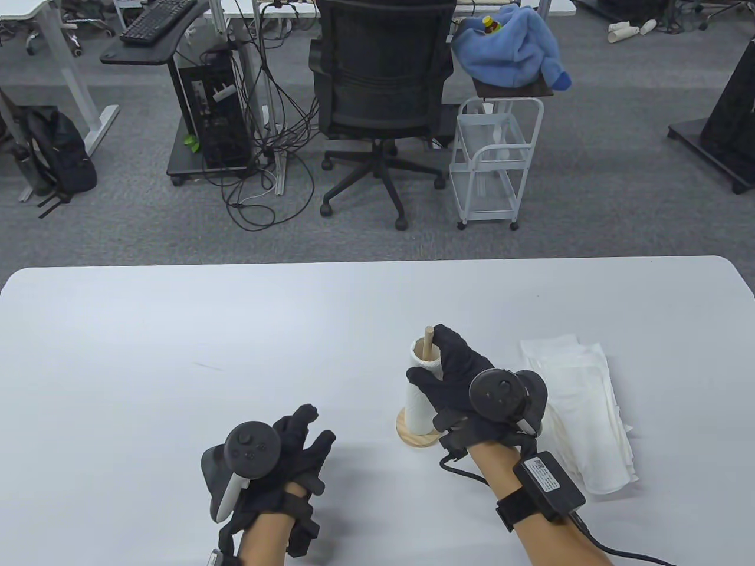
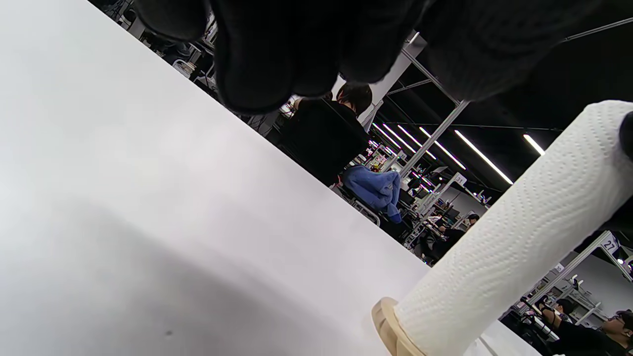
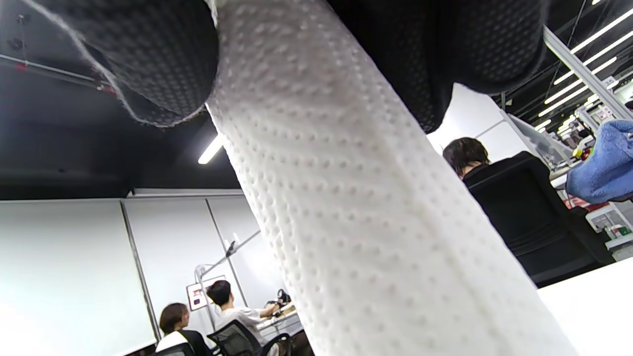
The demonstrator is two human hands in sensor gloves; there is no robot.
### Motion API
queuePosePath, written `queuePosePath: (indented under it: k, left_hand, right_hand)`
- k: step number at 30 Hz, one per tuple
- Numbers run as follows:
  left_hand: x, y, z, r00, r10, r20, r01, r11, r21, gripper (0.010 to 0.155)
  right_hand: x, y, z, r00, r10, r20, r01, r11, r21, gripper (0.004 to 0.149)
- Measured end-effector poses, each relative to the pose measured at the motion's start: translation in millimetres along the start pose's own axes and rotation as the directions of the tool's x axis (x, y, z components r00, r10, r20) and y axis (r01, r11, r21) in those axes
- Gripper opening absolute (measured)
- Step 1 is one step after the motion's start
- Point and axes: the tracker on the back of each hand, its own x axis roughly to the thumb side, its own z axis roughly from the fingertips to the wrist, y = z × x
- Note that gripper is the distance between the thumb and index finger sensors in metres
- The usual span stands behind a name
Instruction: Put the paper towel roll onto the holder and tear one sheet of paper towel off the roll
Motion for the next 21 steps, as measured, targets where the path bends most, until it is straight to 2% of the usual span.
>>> queuePosePath:
  k: [6, 8, 11, 13, 15, 17, 21]
  left_hand:
    - [6, 0, -3, 0.996, -0.084, -0.004, 0.084, 0.996, 0.032, 0.078]
    - [22, 6, 1, 0.986, -0.157, 0.046, 0.150, 0.980, 0.132, 0.081]
    - [58, 12, 7, 0.924, -0.366, 0.109, 0.325, 0.903, 0.281, 0.085]
    - [83, 11, 10, 0.870, -0.466, 0.158, 0.393, 0.851, 0.347, 0.087]
    - [109, 6, 8, 0.831, -0.505, 0.234, 0.397, 0.833, 0.386, 0.087]
    - [131, -2, 6, 0.814, -0.498, 0.298, 0.380, 0.846, 0.374, 0.088]
    - [169, -23, -7, 0.737, -0.572, 0.360, 0.437, 0.810, 0.391, 0.088]
  right_hand:
    - [2, -28, 4, 0.999, 0.004, 0.046, -0.004, 1.000, -0.003, 0.087]
    - [-1, -45, 6, 0.999, -0.039, 0.037, 0.040, 0.999, -0.023, 0.085]
    - [-6, -60, 5, 0.997, -0.074, -0.011, 0.074, 0.997, -0.009, 0.081]
    - [-11, -62, 4, 0.996, -0.061, -0.065, 0.064, 0.997, 0.045, 0.075]
    - [-18, -59, 1, 0.994, -0.040, -0.102, 0.052, 0.992, 0.118, 0.075]
    - [-24, -53, 0, 0.991, -0.053, -0.125, 0.074, 0.984, 0.163, 0.079]
    - [-40, -38, -9, 0.972, -0.135, -0.195, 0.183, 0.950, 0.254, 0.087]
